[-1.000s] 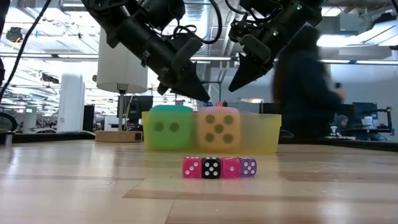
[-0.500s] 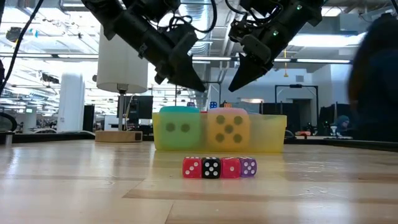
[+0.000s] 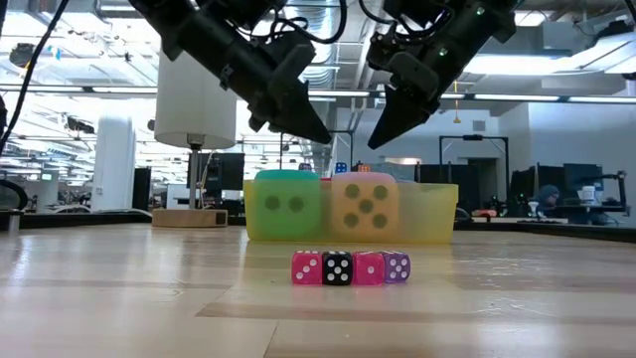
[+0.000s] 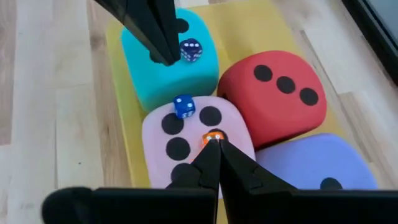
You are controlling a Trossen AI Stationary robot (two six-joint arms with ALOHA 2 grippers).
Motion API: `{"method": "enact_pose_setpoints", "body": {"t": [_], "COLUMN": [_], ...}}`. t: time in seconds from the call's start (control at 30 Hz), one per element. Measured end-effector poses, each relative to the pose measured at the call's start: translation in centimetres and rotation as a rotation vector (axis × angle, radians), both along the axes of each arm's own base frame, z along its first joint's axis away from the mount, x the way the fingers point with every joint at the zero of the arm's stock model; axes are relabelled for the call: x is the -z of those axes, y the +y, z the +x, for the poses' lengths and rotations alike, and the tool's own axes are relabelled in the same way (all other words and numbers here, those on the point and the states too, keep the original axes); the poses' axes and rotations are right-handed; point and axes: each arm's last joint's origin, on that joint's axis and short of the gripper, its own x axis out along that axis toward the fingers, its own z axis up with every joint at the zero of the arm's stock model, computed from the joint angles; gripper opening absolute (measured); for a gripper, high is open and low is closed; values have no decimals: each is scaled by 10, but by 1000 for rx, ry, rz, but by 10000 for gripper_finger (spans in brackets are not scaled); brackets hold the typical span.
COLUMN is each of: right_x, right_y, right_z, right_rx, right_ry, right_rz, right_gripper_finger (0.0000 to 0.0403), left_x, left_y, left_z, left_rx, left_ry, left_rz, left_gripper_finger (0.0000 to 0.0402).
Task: Pick & Place Dice
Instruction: Put the small purple dice into the yellow bin
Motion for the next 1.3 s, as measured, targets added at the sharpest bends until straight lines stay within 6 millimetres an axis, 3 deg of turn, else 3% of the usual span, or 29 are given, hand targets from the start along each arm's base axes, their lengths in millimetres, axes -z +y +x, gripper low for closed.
{"method": "enact_pose_setpoints", "body": {"t": [0.13,0.3,0.53,0.67,1.0,1.3], "right_x": [0,0,-1,-1,-2,-21], "right_y": [0,0,0,0,0,1], "right_z": [0,1,1,1,2,10], "right_rx": [-1,-9,-15,-14,-14,-16], "right_ry": [0,-4,-6,-7,-18,-86], "right_rz": [0,-9,-17,-17,-18,-17], "right_gripper_finger": [0,0,0,0,0,0], "left_x": [-2,-17,-46,-52,-40,-31], "left_y": [-7,-12,-15,-15,-15,-24], "left_z": [-1,-7,-31,-52,-121,-160], "left_rx": [43,63,98,125,154,251], "left_ry": [11,-30,-30,-72,-173,-251], "left_rz": [35,36,78,114,104,99], "left_gripper_finger": [0,0,0,0,0,0]}}
